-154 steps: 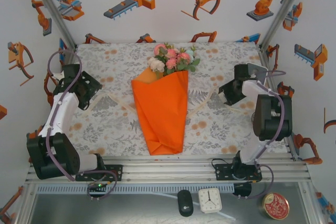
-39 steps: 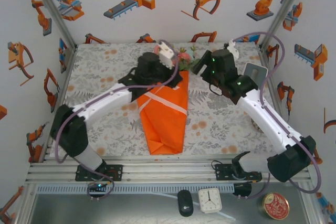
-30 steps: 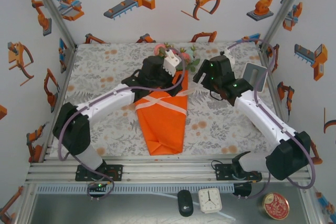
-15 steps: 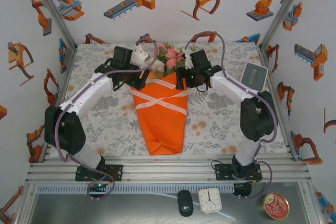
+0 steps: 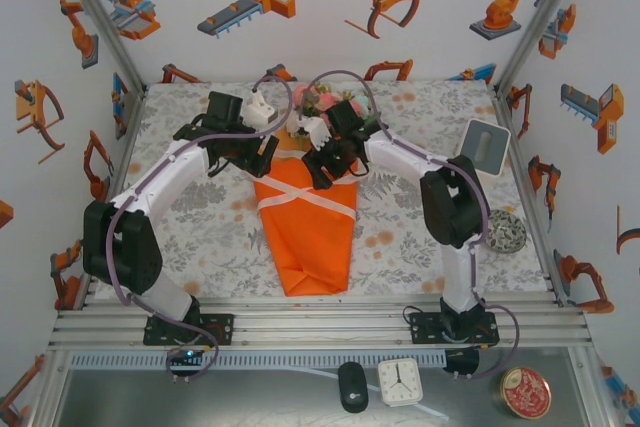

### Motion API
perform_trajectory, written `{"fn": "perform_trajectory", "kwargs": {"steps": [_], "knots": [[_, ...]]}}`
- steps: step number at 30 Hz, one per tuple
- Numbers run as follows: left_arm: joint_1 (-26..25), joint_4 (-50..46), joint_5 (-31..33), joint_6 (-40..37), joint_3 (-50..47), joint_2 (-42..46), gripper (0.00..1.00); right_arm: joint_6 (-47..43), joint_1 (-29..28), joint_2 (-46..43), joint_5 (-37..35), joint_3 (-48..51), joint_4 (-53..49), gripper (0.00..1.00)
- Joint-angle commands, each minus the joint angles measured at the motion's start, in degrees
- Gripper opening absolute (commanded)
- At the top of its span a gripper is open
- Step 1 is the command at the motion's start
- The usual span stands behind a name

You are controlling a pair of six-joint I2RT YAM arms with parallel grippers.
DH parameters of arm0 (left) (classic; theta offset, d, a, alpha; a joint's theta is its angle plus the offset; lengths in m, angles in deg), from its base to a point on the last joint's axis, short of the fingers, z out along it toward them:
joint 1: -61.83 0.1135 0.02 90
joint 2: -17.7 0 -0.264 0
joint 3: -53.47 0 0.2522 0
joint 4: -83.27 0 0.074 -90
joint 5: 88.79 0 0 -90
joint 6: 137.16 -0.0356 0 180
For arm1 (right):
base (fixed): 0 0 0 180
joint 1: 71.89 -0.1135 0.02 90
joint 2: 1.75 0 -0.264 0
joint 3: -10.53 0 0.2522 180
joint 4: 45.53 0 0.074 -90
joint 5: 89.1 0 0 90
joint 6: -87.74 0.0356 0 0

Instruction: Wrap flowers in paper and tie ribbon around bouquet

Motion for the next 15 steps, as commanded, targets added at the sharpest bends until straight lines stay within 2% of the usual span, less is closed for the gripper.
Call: {"fn": "perform_trajectory", "kwargs": {"steps": [1,2,7,8,14,15], "knots": [[0.0,-0.2,-1.9,-1.1,0.0,0.4,0.69,-2.2,0.0,-0.8,0.2,-1.0,-3.9,0.55],[0.0,-0.1,-2.1,-1.0,0.1,0.1,0.69,-2.4,0.0,-0.9,-0.4,-1.1,-4.2,0.5],[0.1,0.5,-3.0,0.8,0.3,-0.5,0.69,-2.5,0.0,-2.3,-2.7,-2.6,-4.2,0.04],[0.1,1.1,-3.7,1.5,0.0,-0.5,0.69,-2.4,0.0,-3.0,-1.8,-2.9,-4.2,0.0],[-0.3,6.2,-5.0,9.4,-0.6,-3.4,0.71,1.2,0.0,-10.6,1.7,-0.8,0.3,0.0],[-0.7,7.3,-2.4,10.9,-0.7,-4.3,0.72,1.6,0.1,-12.4,2.2,0.8,2.1,0.0]]}}
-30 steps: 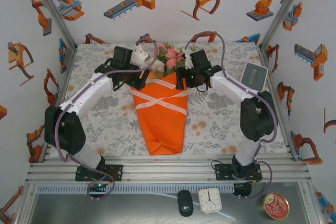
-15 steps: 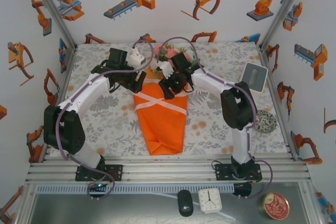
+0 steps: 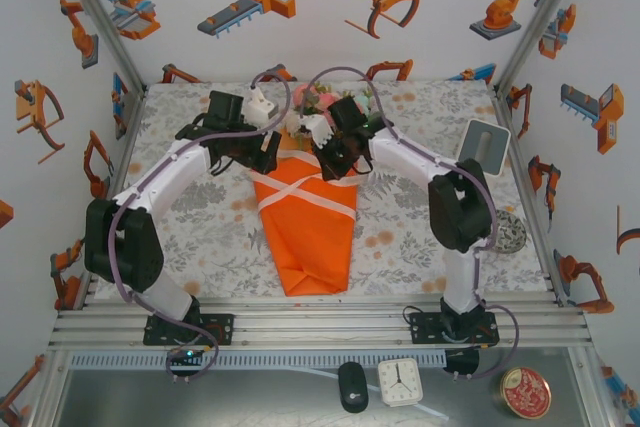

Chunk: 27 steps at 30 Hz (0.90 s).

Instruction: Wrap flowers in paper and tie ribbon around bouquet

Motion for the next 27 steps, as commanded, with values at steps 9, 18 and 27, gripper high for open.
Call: {"fn": "perform_trajectory", "kwargs": {"steps": [9,18,27], "knots": [[5.3,-2.4,20.8,34.6,5.6,-10.6,0.69,5.3,0.1,-17.9,3.7,12.8,13.7,0.0],[10.8,1.2,13.7,47.5,3.5,-14.1,0.7,8.2,0.0,-23.8,4.3,16.3,19.9,0.0],[13.8,5.0,7.7,58.7,2.8,-19.2,0.56,9.1,0.0,-23.6,4.8,16.6,20.1,0.0]]}}
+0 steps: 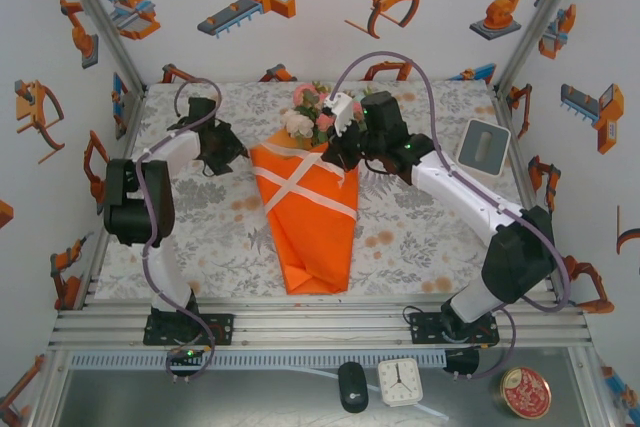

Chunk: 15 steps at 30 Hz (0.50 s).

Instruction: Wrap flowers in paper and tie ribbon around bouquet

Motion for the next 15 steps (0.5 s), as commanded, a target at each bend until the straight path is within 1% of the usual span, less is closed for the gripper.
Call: {"fn": "perform_trajectory", "kwargs": {"steps": [1,4,7,10,13,15], "knots": [[-0.2,0.5,-1.5,5.1,1.5,-2.1,0.56,1.1,0.0,-0.6,1.2,0.2,1.3,0.0],[-0.3,0.8,-1.8,5.6,2.7,-4.1,0.56,1.1,0.1,-0.4,1.3,0.0,1.1,0.0],[-0.4,3.3,-4.1,6.6,3.1,-5.8,0.56,1.1,0.0,-0.1,1.5,-0.3,0.7,0.0],[-0.8,5.5,-5.8,6.5,3.3,-6.5,0.53,1.1,0.0,0.1,1.4,-0.6,0.3,0.0],[-1.4,4.8,-6.7,5.3,4.8,-8.2,0.53,1.2,0.0,0.3,1.6,-0.7,0.1,0.0],[-1.9,2.2,-6.8,3.6,6.8,-9.8,0.48,1.5,0.1,0.3,1.6,-0.8,0.3,0.0]]}}
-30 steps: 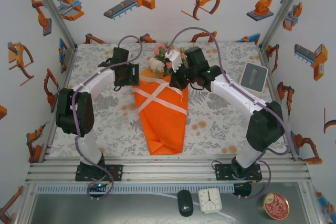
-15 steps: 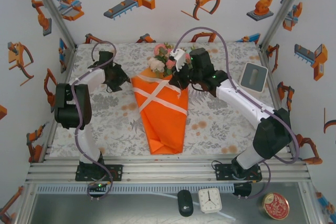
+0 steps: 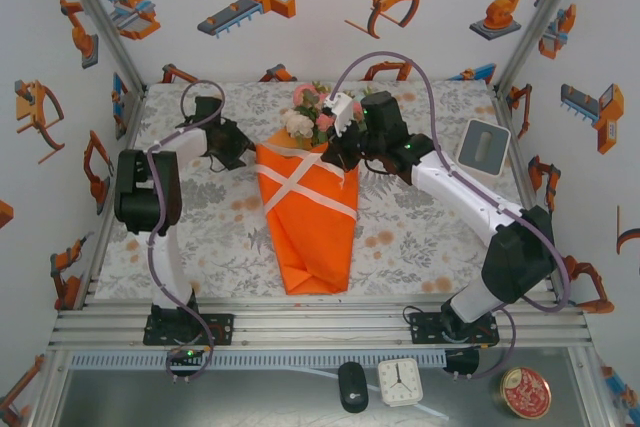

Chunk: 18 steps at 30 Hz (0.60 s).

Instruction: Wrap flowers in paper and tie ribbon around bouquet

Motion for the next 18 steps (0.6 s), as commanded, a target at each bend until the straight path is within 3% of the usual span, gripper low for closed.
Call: {"fn": "perform_trajectory", "kwargs": {"steps": [1,5,7,11,18], "knots": [[-1.3,-4.6,-0.1,-2.1,2.9,-3.6,0.43,1.3,0.1,0.3,1.0,-0.8,0.4,0.0],[-0.8,-6.4,2.6,-2.5,1.5,-2.7,0.21,2.5,0.0,-0.5,-1.4,-0.7,0.7,0.0],[0.1,-7.4,3.9,-3.0,0.5,-1.3,0.12,3.7,0.1,-2.0,-6.6,0.1,2.0,0.0],[2.7,-7.9,5.4,-4.0,-2.7,2.8,0.13,6.4,1.3,-6.1,-17.5,3.6,5.8,0.0],[4.0,-8.5,5.9,-4.9,-6.0,5.6,0.24,10.0,4.1,-14.3,-20.7,8.4,9.0,0.0]]}}
